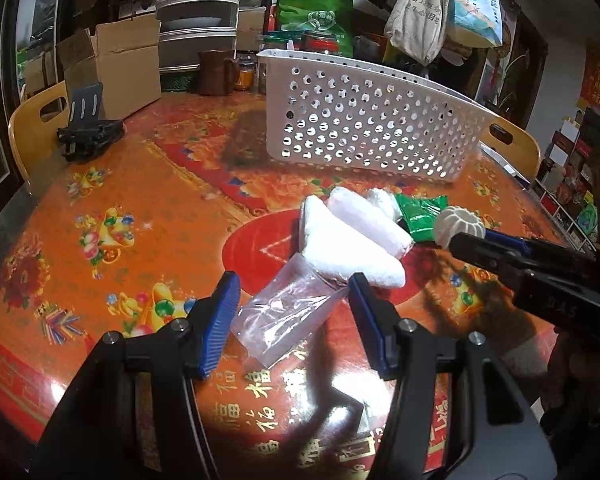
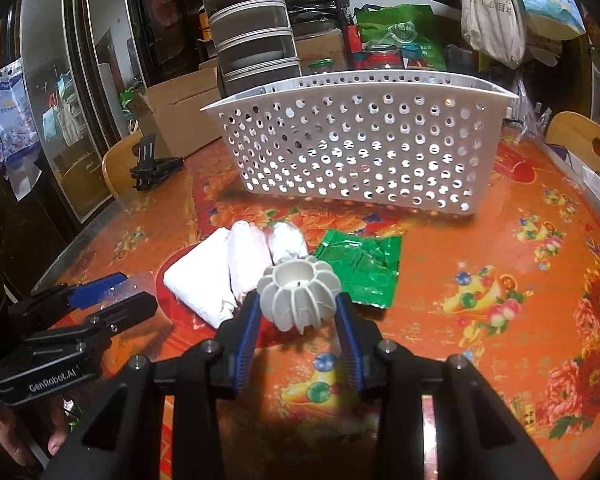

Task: Organize soft objects
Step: 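Grasp the clear plastic bag with the left tool while the right tool grasps the white ribbed ball, then carry the clear bag and white ball into the basket and release both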

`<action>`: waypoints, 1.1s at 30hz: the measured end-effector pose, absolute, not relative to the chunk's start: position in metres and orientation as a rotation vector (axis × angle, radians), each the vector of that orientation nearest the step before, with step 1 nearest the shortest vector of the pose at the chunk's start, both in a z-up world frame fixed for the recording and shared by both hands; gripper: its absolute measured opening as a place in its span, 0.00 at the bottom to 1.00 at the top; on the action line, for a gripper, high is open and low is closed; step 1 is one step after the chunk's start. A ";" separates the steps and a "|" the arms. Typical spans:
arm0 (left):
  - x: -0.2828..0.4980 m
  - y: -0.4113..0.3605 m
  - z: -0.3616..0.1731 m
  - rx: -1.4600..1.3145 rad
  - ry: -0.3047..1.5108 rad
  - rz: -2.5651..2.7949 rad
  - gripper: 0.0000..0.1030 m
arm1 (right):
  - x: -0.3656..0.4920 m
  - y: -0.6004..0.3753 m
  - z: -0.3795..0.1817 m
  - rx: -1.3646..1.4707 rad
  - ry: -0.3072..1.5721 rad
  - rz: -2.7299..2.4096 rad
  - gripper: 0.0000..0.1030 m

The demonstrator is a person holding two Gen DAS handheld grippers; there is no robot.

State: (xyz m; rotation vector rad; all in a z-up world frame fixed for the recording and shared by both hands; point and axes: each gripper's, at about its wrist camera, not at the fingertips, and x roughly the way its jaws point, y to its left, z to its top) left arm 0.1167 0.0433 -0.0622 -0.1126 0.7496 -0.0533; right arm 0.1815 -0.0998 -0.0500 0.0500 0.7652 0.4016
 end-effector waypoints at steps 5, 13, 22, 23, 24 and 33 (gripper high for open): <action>0.119 0.044 -0.059 -0.114 0.746 -0.056 0.52 | 0.180 -0.109 -0.044 0.056 0.750 0.384 0.36; 0.125 0.041 -0.044 -0.106 0.727 -0.076 0.52 | 0.178 -0.122 -0.028 0.042 0.710 0.363 0.36; 0.145 0.045 -0.015 -0.109 0.705 -0.103 0.52 | 0.178 -0.137 0.004 0.006 0.648 0.331 0.36; 0.149 0.045 -0.010 -0.107 0.701 -0.111 0.52 | 0.179 -0.139 0.009 0.000 0.639 0.329 0.36; 0.152 0.045 -0.005 -0.106 0.698 -0.116 0.52 | 0.180 -0.140 0.013 -0.005 0.633 0.327 0.36; 0.198 0.047 0.060 -0.094 0.649 -0.164 0.52 | 0.205 -0.156 0.069 -0.032 0.570 0.302 0.36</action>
